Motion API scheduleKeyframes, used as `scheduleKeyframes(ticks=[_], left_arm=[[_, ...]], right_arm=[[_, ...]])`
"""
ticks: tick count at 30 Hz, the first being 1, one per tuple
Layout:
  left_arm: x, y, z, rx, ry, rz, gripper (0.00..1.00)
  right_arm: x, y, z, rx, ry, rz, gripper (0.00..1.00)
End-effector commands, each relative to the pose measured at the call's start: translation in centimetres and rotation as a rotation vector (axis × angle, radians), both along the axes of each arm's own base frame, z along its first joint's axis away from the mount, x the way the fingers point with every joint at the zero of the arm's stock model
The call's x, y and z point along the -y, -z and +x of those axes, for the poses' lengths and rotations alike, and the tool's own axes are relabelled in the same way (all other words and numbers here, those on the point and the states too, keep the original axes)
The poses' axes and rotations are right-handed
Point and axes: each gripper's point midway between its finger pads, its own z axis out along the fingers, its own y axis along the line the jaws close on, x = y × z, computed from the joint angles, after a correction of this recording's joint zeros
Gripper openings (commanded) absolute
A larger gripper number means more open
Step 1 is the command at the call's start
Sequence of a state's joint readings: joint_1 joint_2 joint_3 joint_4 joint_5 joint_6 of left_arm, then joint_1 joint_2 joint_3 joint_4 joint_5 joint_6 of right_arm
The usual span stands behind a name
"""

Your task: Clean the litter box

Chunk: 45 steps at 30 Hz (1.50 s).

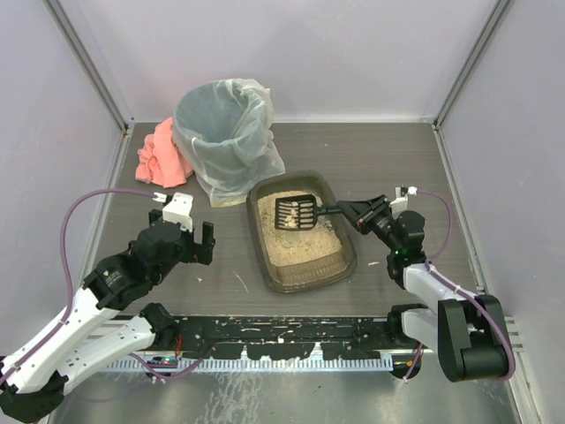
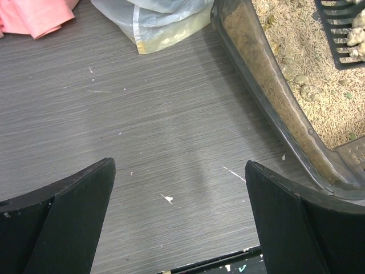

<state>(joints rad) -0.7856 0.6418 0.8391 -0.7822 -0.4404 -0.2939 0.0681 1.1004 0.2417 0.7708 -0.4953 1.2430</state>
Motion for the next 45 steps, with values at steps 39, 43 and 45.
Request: scheduleKeyframes(ticks=[39, 43, 45], left_arm=[[-0.4, -0.6, 0.9, 0.027, -0.038, 0.016, 0.98], [-0.4, -0.7, 0.8, 0.029, -0.037, 0.014, 0.98], [-0.5, -0.7, 0.9, 0.032, -0.042, 0.015, 0.98]], right_arm=[[2.4, -3.5, 0.5, 0.104, 0.01, -0.073, 0.01], [3.4, -4.2, 0.8, 0.081, 0.088, -0.033, 0.01], [2.1, -5.0, 1.1, 0.078, 0.048, -0.048, 0.01]])
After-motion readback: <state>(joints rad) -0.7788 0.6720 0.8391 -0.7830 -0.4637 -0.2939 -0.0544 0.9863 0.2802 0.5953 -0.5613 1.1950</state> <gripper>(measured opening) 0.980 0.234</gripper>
